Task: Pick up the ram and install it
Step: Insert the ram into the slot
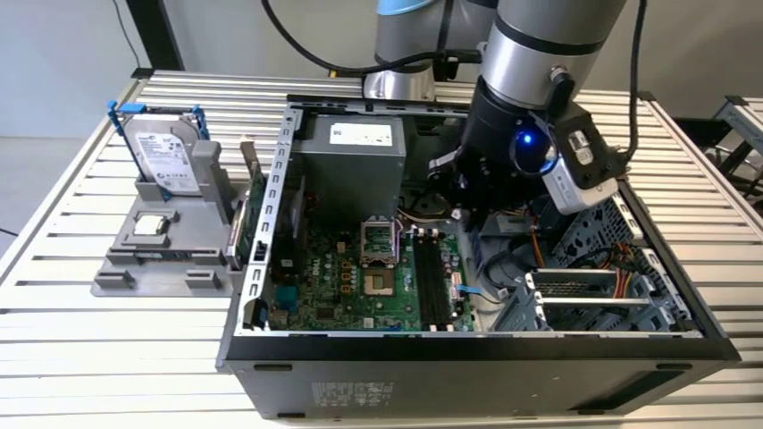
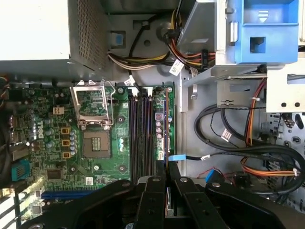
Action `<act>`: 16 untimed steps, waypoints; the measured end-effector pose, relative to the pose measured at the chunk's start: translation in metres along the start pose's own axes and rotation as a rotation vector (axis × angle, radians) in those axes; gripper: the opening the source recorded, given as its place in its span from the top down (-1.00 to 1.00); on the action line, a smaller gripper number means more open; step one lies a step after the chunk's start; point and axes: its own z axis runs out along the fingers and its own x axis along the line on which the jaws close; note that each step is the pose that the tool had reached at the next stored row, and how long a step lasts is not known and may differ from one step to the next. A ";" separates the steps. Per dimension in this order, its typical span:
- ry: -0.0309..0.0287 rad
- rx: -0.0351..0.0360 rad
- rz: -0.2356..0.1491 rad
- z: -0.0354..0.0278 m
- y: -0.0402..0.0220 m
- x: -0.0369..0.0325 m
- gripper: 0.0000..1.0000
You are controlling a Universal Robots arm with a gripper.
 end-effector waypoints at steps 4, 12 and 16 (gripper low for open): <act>0.0000 -0.0001 -0.001 0.0073 -0.0002 0.0001 1.00; 0.0000 -0.0001 -0.003 0.0217 -0.0008 0.0046 1.00; 0.0000 -0.0002 -0.004 0.0290 -0.0009 0.0056 1.00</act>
